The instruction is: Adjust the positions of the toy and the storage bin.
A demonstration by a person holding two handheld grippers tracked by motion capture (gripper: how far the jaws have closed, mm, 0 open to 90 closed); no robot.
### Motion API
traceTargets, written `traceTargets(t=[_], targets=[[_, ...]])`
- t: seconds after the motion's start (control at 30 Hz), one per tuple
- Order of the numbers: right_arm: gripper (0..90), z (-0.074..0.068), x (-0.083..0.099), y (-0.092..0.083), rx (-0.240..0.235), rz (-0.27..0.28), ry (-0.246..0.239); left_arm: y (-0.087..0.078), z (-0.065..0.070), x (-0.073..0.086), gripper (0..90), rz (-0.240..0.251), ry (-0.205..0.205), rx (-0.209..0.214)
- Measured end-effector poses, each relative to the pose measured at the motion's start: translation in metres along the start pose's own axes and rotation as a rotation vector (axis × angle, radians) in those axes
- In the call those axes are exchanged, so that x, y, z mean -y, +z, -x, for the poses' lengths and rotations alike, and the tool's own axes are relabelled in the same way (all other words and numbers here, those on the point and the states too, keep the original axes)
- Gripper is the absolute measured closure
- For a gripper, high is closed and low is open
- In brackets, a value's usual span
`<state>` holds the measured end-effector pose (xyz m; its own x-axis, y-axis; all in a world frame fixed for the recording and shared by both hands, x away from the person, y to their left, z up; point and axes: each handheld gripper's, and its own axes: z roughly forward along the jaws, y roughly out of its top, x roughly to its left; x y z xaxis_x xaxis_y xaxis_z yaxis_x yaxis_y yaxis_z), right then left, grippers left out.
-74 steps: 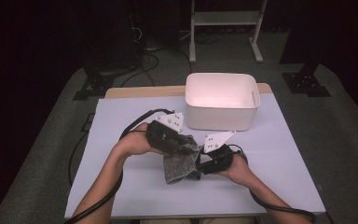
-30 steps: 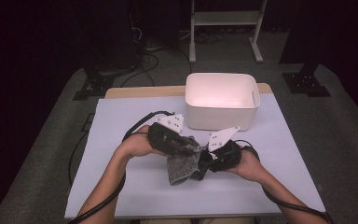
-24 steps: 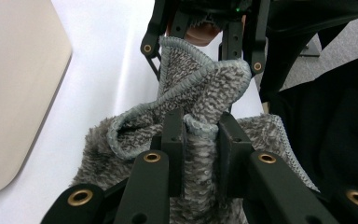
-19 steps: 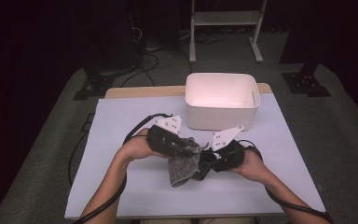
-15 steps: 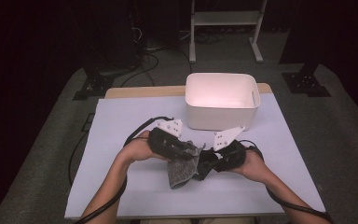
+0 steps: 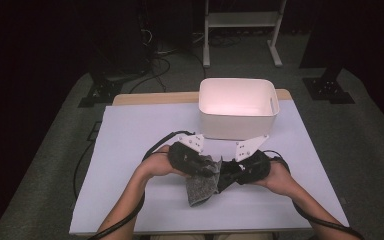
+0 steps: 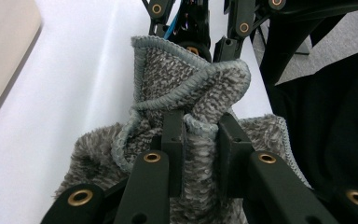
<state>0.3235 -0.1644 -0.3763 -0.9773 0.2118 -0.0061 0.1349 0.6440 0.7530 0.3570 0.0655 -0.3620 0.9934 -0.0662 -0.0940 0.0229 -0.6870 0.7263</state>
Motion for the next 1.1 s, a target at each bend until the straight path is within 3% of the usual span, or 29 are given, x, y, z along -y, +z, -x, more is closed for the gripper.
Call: traceTargets(t=[0.33,0.43,0.6,1.1], targets=[[60.9,-0.001,0.008,-0.005,0.003,-0.005,0.000,0.009,0.001,0.000,75.9,-0.006,-0.003,0.006],[60.8,0.000,0.012,-0.008,0.004,-0.008,0.007,0.013,0.000,-0.002,75.9,-0.010,0.010,-0.010],[60.8,0.001,0.023,-0.012,-0.003,-0.002,0.035,0.019,0.000,-0.003,75.9,-0.009,0.004,-0.002],[60.7,0.000,0.043,-0.017,-0.017,-0.002,0.056,0.032,-0.001,-0.011,75.9,-0.033,0.024,0.011]])
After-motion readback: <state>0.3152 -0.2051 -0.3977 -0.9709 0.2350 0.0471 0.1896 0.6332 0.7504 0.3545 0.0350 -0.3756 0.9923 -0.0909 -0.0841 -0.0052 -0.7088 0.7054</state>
